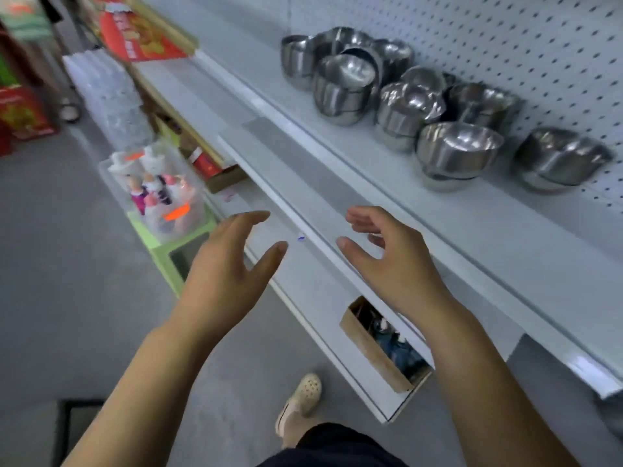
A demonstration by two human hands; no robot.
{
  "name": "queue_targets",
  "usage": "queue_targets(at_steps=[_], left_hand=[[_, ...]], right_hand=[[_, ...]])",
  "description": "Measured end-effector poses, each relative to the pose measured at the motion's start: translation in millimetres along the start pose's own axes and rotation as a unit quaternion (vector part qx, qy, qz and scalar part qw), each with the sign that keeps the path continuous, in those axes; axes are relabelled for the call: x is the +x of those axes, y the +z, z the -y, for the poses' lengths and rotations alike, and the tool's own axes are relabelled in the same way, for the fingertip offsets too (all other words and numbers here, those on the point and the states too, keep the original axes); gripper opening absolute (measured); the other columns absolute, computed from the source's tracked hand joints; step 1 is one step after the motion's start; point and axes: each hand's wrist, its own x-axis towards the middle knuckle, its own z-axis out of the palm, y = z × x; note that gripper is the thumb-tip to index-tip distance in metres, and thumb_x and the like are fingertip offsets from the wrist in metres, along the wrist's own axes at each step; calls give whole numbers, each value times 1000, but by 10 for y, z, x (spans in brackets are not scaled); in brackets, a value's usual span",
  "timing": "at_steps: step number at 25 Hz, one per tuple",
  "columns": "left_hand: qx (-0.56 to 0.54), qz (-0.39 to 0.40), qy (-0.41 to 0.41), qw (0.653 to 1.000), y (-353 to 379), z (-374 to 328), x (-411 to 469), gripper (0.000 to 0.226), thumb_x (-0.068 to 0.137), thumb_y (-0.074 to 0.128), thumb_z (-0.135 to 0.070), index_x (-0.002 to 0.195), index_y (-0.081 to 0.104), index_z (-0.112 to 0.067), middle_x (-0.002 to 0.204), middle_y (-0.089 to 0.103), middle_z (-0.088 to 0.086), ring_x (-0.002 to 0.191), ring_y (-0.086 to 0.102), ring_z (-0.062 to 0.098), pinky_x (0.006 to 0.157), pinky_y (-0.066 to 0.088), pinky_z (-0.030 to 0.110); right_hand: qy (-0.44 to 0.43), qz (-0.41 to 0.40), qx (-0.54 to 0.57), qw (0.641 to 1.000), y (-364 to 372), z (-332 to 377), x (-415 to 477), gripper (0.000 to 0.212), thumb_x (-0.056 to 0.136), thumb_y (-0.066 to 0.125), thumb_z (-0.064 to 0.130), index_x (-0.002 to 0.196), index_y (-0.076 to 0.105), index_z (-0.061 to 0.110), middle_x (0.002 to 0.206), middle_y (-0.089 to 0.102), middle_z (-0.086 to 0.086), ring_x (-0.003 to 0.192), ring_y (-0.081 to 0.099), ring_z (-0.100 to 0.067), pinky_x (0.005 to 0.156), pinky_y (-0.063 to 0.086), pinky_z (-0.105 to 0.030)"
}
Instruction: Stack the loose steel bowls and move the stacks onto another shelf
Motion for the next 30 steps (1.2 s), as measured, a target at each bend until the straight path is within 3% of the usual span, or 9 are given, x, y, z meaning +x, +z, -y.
queue_targets(at_steps=[4, 7, 9, 13, 16, 19, 23, 27, 30], left_hand=[[-34, 46, 62, 996, 354, -126, 821, 51, 92, 64, -49, 138, 55, -31, 139, 56, -17, 118, 45, -5, 96, 34, 17], [-62, 85, 96, 990, 632, -152, 1303, 49, 93, 64, -49, 138, 55, -32, 138, 56, -19, 123, 48, -3, 97, 31, 11], [-79, 102, 104, 986, 807, -147, 1562, 48, 93, 65, -48, 138, 56, -32, 137, 56, -20, 120, 47, -4, 99, 34, 17], [-125, 164, 122, 971, 1123, -171, 1989, 48, 92, 67, -45, 137, 56, -32, 132, 53, -24, 116, 44, -5, 101, 38, 22], [-159, 198, 134, 958, 1342, -217, 2402, 47, 92, 69, -42, 136, 59, -28, 131, 57, -20, 115, 49, 0, 98, 41, 22], [-177, 232, 153, 944, 1555, -241, 2758, 42, 91, 69, -43, 129, 62, -25, 121, 65, -15, 105, 60, 5, 91, 51, 26], [-216, 239, 170, 931, 1774, -246, 3100, 44, 84, 75, -48, 119, 59, -27, 100, 64, -14, 86, 63, 5, 73, 51, 22], [-281, 229, 180, 915, 1966, -127, 3261, 31, 85, 72, -50, 104, 59, -29, 90, 67, -10, 78, 64, 9, 74, 58, 35], [-305, 241, 201, 899, 2016, -61, 3280, 29, 87, 68, -50, 100, 62, -25, 85, 67, -10, 75, 65, 12, 73, 57, 33]], right_hand=[[35, -63, -20, 997, -172, -155, 485, 42, 97, 70, 34, 138, 59, 28, 129, 64, 19, 122, 58, 2, 108, 46, -24], [83, -120, -18, 989, -268, -308, 696, 39, 97, 71, 32, 135, 61, 27, 127, 65, 17, 121, 59, 0, 106, 46, -21], [116, -161, -25, 980, -354, -391, 771, 38, 96, 72, 30, 133, 62, 25, 124, 67, 16, 117, 60, -1, 103, 47, -20], [200, -266, -18, 943, -522, -486, 818, 28, 92, 77, 33, 116, 64, 30, 107, 68, 17, 104, 62, 3, 93, 48, -16], [250, -354, -15, 901, -494, -514, 895, 29, 88, 80, 38, 107, 60, 31, 99, 66, 10, 96, 64, -5, 88, 52, -20], [281, -435, 26, 855, -337, -523, 1040, 51, 79, 87, 40, 116, 53, 33, 110, 61, 10, 102, 63, -7, 90, 54, -24], [285, -516, 56, 806, -172, -524, 1285, 102, 69, 94, 42, 150, 33, 31, 145, 43, 12, 129, 49, -7, 107, 44, -26], [275, -538, 41, 795, -201, -581, 1531, 135, 58, 97, 50, 162, 13, 29, 163, 24, 12, 148, 29, -6, 120, 29, -26], [250, -537, 24, 806, -239, -608, 1663, 138, 54, 100, 50, 160, 11, 41, 160, 24, 14, 149, 25, -4, 120, 29, -23]])
